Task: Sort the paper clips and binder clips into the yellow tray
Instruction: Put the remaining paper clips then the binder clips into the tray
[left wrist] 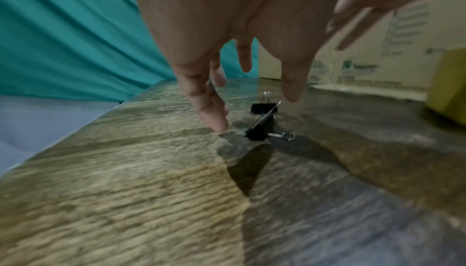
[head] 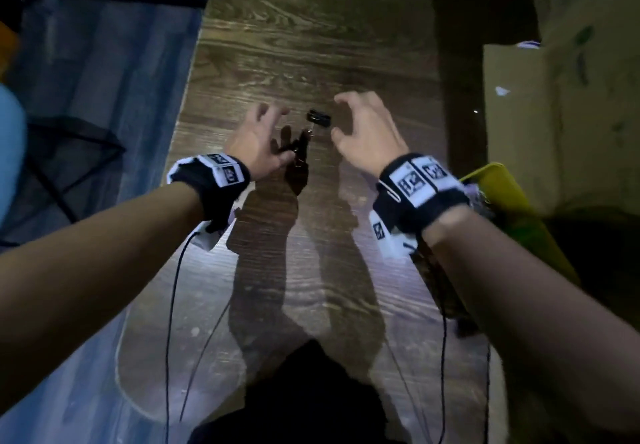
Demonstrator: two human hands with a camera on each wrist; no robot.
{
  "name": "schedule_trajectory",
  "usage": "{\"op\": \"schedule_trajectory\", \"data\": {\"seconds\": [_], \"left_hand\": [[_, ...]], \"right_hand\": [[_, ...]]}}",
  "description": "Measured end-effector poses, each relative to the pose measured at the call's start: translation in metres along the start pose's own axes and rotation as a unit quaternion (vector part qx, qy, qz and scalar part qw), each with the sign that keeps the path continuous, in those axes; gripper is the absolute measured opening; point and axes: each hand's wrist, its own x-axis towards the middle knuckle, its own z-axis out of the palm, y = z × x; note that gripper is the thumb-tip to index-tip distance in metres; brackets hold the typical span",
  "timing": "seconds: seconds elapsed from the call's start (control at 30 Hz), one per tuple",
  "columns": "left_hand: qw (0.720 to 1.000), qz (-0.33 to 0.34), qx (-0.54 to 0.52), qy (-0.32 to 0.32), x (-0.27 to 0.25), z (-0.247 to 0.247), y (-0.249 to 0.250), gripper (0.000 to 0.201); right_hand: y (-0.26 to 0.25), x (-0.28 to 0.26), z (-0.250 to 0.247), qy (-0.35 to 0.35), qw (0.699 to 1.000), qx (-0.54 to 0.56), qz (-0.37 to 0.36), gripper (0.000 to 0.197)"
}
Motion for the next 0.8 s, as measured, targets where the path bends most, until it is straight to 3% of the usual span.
{"op": "schedule_trajectory", "data": {"seconds": [0.1,0.17,0.23,0.37,0.47,0.57,0.67,0.73,0.8], "left_hand": [[0.991,0.048,0.087,-0.092,0.006,0.013,-0.006,0.078],[0.970,0.074,0.189,-0.135,0.008,0.021,-0.002,0.070],[0.938,0.089,0.293,-0.164,0.007,0.028,0.001,0.053],[0.905,0.157,0.358,-0.170,-0.005,0.035,-0.005,0.044],[0.910,0.176,0.344,-0.153,-0.024,0.036,-0.008,0.043],[0.926,0.137,0.305,-0.176,-0.043,0.036,-0.002,0.044],[0.943,0.103,0.232,-0.216,-0.063,0.044,0.008,0.045],[0.969,0.088,0.104,-0.207,-0.078,0.054,0.015,0.044],[0.973,0.059,-0.068,-0.212,-0.091,0.062,0.032,0.034]], "right_hand": [[0.001,0.050,0.029,-0.071,0.992,-0.088,-0.052,0.060],[0.009,0.072,0.047,-0.149,0.973,-0.166,-0.066,0.071],[0.018,0.084,0.063,-0.184,0.954,-0.229,-0.059,0.074],[0.026,0.072,0.088,-0.103,0.957,-0.268,-0.030,0.051],[0.024,0.042,0.103,-0.059,0.963,-0.262,-0.006,0.037],[0.026,0.001,0.110,-0.054,0.981,-0.181,0.040,0.027],[0.031,-0.047,0.105,-0.064,0.991,0.004,0.114,0.020],[0.034,-0.084,0.097,-0.057,0.973,0.151,0.165,0.022],[0.036,-0.119,0.082,-0.007,0.948,0.260,0.186,0.026]]}}
